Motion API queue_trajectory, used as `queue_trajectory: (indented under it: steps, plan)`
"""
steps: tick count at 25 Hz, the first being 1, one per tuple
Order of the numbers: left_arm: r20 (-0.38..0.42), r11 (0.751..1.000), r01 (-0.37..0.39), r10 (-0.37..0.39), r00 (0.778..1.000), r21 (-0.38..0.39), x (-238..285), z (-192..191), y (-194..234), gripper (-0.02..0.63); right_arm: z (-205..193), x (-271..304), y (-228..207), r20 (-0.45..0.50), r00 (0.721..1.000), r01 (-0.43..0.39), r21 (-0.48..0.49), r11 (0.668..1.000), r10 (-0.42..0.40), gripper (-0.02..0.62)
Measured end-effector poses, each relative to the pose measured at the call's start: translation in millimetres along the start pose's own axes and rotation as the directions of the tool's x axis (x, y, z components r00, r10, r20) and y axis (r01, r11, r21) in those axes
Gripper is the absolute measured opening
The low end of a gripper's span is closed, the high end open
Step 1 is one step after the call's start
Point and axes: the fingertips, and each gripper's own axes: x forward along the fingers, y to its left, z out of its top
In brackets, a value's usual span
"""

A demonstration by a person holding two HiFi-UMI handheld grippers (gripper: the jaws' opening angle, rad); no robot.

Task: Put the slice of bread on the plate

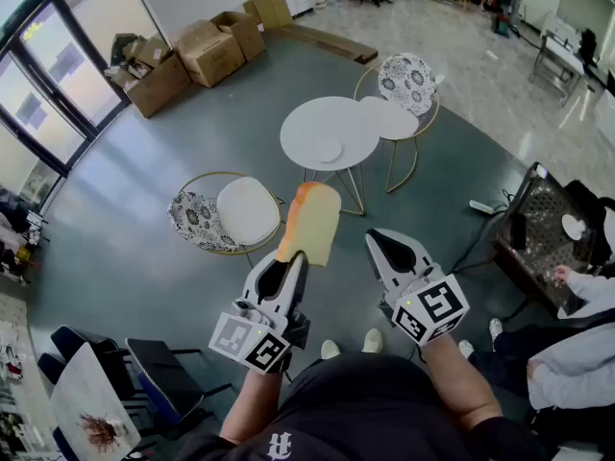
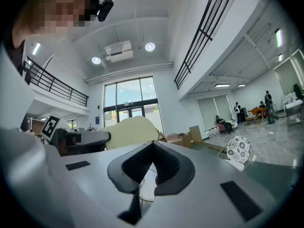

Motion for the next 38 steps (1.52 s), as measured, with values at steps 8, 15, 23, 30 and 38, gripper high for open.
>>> queue_trajectory:
  steps: [8, 15, 23, 30, 38]
  plan:
    - [0.002, 1.000, 0.002, -0.002, 1.000, 0.001, 1, 0, 0, 0.091, -1, 1, 0, 0.005, 1.000, -0.006, 0.004, 1.000, 0.006, 0.003]
    - [-0.005, 1.000, -0.010, 0.010, 1.000, -0.003, -2, -2, 6, 0.091, -1, 2, 3, 0.037, 0.999, -0.024, 0.045, 0.999, 0.023, 0.003]
    - [-0.021, 0.999, -0.005, 0.005, 1.000, -0.032, -6, -7, 22, 0.091, -10, 0, 5, 0.044, 0.999, 0.007, 0.091, 0.996, -0.011, 0.003]
    - [-0.020, 0.999, 0.011, -0.012, 1.000, -0.049, -16, -3, 49, 0.091, -14, 18, 22, 0.039, 0.999, 0.034, 0.076, 0.996, -0.037, 0.003]
    - [-0.014, 0.998, 0.020, -0.021, 1.000, -0.054, -28, 3, 72, 0.090, -21, 38, 44, 0.020, 0.999, 0.038, 0.060, 0.997, -0.039, 0.003]
